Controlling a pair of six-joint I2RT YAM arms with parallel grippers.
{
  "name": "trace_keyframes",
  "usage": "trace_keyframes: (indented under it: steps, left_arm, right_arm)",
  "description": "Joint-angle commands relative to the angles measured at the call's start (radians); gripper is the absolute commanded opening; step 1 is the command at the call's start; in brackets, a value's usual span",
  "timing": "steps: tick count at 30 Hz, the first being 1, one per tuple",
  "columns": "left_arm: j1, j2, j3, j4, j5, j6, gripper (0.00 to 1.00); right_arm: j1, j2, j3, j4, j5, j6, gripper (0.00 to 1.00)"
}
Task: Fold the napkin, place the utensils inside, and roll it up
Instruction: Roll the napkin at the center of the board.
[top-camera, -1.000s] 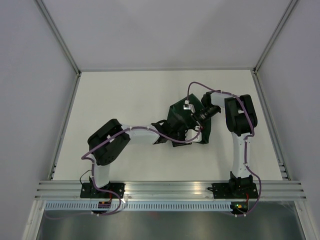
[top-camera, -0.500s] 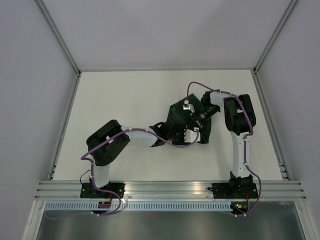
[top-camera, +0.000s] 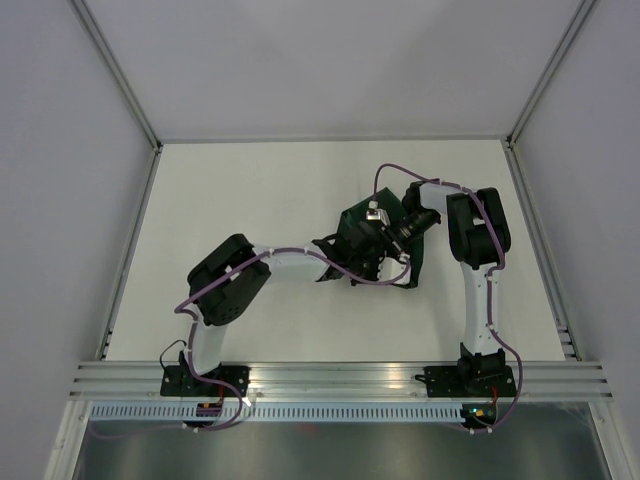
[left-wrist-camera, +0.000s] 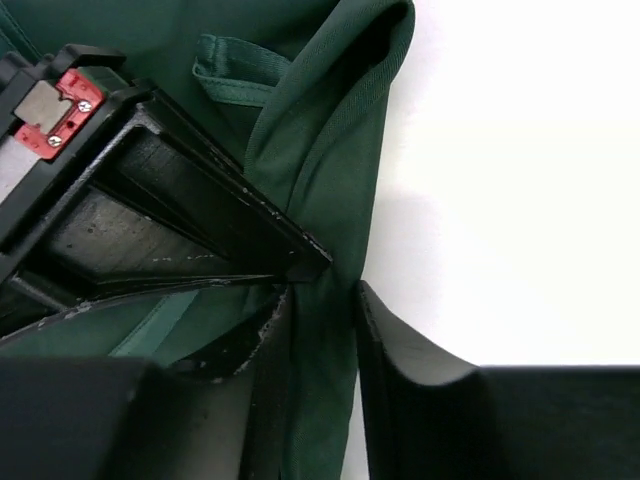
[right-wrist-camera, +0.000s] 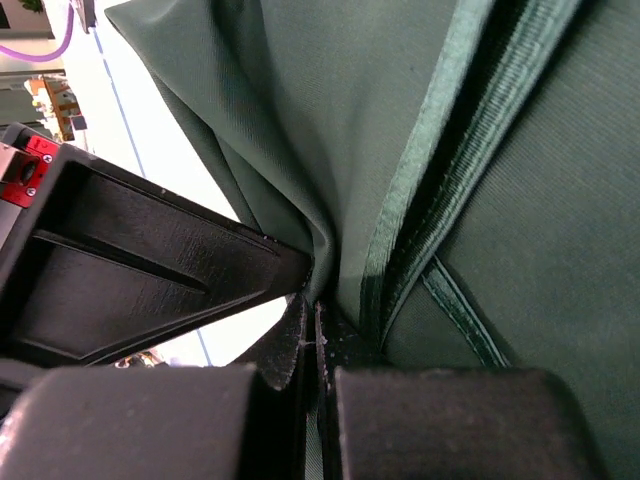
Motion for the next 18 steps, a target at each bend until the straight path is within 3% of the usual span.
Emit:
trace_keyframes:
  steps: [1, 8, 12, 18]
  left_arm:
    - [-0.004, 0.046, 0.034, -0.133, 0.076, -0.007, 0.29]
    - [-0.004, 0.06, 0.055, -0.2, 0.114, -0.056, 0.12]
    - [-0.004, 0.092, 0.123, -0.272, 0.148, -0.1, 0.08]
    - [0.008, 0.129, 0.206, -0.358, 0.223, -0.178, 0.02]
  right_arm:
    - [-0.001, 0.05, 0.0, 0.106, 0.159, -0.076, 0.0]
    - [-0.003, 0.047, -0.003, 0.103, 0.153, -0.085, 0.0]
    - [-0.004, 0.033, -0.003, 0.109, 0.154, -0.079, 0.01]
    - [-0.038, -0.03, -0.002, 0.147, 0.147, -0.056, 0.13]
